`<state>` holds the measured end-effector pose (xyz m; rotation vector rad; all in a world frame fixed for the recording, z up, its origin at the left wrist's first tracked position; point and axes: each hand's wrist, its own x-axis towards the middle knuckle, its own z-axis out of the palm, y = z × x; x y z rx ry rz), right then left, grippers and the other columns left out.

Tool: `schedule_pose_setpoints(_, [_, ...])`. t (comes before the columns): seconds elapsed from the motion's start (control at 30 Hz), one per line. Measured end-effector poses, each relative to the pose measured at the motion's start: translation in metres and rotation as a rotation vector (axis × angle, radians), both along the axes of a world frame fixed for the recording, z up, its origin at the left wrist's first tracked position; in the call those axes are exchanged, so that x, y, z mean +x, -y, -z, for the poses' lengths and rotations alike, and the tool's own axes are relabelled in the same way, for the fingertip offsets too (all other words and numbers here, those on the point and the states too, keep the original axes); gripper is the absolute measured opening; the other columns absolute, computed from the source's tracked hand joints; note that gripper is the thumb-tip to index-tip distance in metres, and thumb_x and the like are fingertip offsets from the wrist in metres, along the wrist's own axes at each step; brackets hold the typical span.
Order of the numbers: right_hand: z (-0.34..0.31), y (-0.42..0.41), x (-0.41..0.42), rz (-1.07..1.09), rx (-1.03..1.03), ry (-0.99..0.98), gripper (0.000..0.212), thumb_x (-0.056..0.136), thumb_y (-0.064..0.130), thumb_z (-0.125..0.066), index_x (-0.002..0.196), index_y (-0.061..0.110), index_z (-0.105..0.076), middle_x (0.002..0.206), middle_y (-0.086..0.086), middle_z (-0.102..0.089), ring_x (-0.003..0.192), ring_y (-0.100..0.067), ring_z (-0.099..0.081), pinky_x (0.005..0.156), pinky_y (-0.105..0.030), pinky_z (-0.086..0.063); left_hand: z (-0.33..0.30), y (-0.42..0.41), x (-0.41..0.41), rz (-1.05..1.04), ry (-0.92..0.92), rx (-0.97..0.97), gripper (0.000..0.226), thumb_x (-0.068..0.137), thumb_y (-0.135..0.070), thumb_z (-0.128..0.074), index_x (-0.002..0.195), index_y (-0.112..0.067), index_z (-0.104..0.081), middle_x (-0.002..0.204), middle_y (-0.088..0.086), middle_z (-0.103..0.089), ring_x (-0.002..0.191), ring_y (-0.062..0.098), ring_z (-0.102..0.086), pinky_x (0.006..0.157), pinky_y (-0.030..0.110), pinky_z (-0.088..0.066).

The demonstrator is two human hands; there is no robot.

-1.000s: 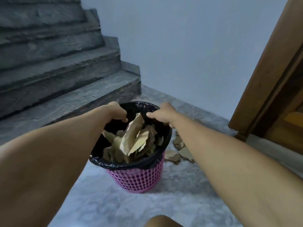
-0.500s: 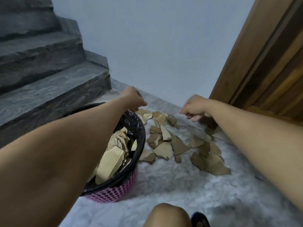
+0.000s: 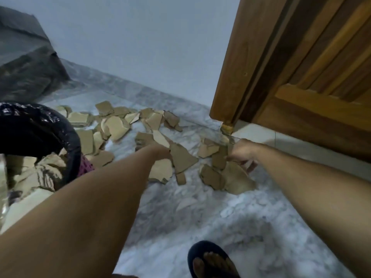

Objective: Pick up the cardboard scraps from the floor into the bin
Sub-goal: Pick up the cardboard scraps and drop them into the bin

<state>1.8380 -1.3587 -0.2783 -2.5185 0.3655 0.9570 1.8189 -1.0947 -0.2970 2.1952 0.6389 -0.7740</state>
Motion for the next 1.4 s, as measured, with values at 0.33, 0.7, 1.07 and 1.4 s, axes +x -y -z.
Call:
schedule_pose_setpoints(0.33, [0.122, 0.002, -0.009, 0.257, -0.120, -0.039, 0.163, 0.032, 0.085, -0.074, 0.154, 0.017, 0.011, 0.161, -0.015, 0.005, 0.146, -0.044, -0.006, 0.117, -0.056, -0.017, 0.102, -0.015, -0.012, -0.685, -0.140, 0.243, 0.145, 0.049, -0.074, -0.077, 0.154, -0.015, 0.006, 0.156, 0.016, 0.028, 0.144, 0.045, 0.016, 0.114, 0.063, -0.012])
schedule_pose_setpoints(0.7, [0.116, -0.014, -0.012, 0.161, -0.178, 0.139, 0.126, 0.049, 0.054, -0.091, 0.147, 0.014, -0.022, 0.149, -0.015, -0.030, 0.136, -0.039, -0.029, 0.104, -0.047, -0.038, 0.116, 0.001, -0.004, -0.714, 0.079, 0.323, 0.092, 0.055, -0.027, -0.090, 0.126, -0.009, -0.033, 0.139, 0.021, -0.029, 0.125, 0.035, -0.029, 0.103, 0.043, -0.031])
schedule_pose_setpoints(1.07, [0.069, -0.024, 0.029, -0.400, -0.228, -0.098, 0.021, 0.093, 0.026, -0.059, 0.093, 0.005, -0.059, 0.095, -0.007, -0.058, 0.084, -0.023, -0.057, 0.060, -0.025, -0.046, 0.110, -0.008, -0.011, -0.567, 0.140, 0.263, 0.116, 0.051, -0.060, -0.085, 0.135, -0.001, -0.031, 0.138, 0.017, -0.024, 0.128, 0.034, -0.025, 0.106, 0.045, -0.029])
schedule_pose_setpoints(1.4, [0.072, -0.016, 0.076, -0.020, 0.069, 0.072, 0.046, 0.090, 0.010, -0.064, 0.132, 0.003, -0.049, 0.139, -0.011, -0.049, 0.125, -0.028, -0.048, 0.104, -0.035, -0.042, 0.111, -0.031, 0.015, -0.554, 0.197, 0.255, 0.090, 0.074, -0.055, -0.070, 0.142, -0.012, -0.029, 0.148, 0.016, -0.016, 0.134, 0.037, -0.020, 0.107, 0.049, -0.026])
